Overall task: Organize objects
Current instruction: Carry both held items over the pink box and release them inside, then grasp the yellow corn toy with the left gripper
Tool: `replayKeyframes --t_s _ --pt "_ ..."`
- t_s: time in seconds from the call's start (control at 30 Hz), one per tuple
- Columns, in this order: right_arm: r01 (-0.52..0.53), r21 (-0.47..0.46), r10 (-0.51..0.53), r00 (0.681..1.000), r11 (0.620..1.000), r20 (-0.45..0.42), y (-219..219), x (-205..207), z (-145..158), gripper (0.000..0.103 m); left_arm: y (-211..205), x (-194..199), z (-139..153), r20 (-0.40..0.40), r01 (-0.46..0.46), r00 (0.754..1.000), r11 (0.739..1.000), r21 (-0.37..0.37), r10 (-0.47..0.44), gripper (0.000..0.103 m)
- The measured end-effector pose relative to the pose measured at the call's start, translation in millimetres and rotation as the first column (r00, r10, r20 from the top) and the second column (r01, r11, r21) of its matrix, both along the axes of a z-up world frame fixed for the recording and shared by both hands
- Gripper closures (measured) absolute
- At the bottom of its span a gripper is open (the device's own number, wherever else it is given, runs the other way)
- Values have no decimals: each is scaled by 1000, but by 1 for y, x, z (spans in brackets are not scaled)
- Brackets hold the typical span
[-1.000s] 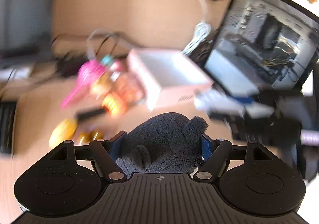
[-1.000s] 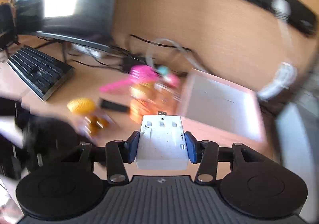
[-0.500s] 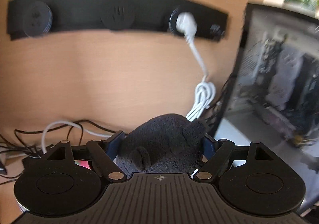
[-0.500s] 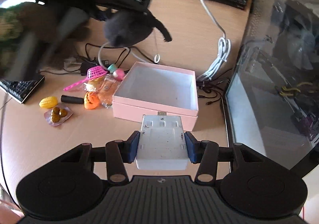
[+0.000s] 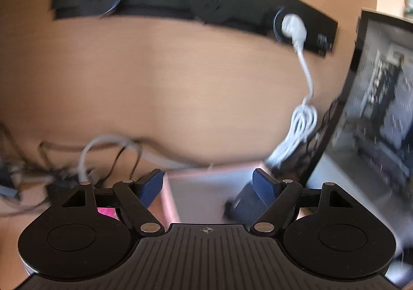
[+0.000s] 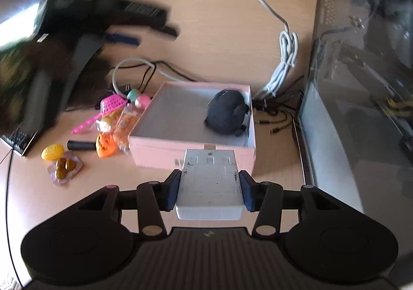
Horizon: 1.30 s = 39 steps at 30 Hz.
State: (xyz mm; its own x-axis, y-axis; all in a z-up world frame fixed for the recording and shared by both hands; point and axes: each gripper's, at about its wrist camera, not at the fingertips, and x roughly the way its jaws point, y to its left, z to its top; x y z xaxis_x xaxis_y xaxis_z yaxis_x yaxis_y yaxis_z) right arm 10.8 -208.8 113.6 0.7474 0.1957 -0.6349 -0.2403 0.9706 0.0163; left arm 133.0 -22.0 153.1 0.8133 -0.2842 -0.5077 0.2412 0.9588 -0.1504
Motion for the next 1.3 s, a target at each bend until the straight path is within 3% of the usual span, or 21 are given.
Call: replayKeyframes --t_s 0.23,0.3,0.37,0.4,0.47,0.67,0.73,0.77,0.8,0.93,1.0,1.13,1.3 --pt "35 114 -50 989 993 136 19 71 29 56 44 -65 -54 -155 -58 986 998 6 59 22" --pt "37 117 -55 986 992 158 30 91 30 48 53 -80 -67 -184 -76 980 997 30 80 22" --pt "43 97 -56 989 994 135 41 102 23 27 60 -93 -75 -194 -78 977 995 63 89 22" --pt "40 93 -51 991 995 124 45 102 18 25 63 -98 -78 -197 -80 976 994 77 94 22" --pt "23 81 -30 996 996 90 51 95 3 16 71 -105 -85 -213 -90 971 992 85 107 22" --pt "18 2 -18 1000 1000 -15 64 65 -42 15 90 -111 -96 -210 -128 966 984 124 152 22" --pt "12 -28 -13 1000 1000 -13 67 51 -49 11 99 -113 -96 -193 -141 967 979 145 168 22" --pt "9 -44 -9 1000 999 2 68 44 -52 2 104 -113 -97 -191 -142 967 978 151 170 22" --pt "11 -62 -9 1000 998 28 69 36 -53 0 110 -113 -99 -194 -141 966 977 161 172 22" --pt "43 -126 -13 974 991 226 76 -5 -49 0 127 -112 -104 -190 -104 971 970 218 147 22" --pt "20 -159 24 963 987 267 81 -16 -44 0 136 -111 -105 -182 -121 969 964 235 166 22" --pt "-137 -144 149 985 980 81 95 -10 -47 0 160 -103 -99 -149 -205 960 959 196 236 22" --pt "-188 -145 193 981 972 22 112 -13 -56 0 167 -79 -105 -175 -142 966 958 251 189 22"
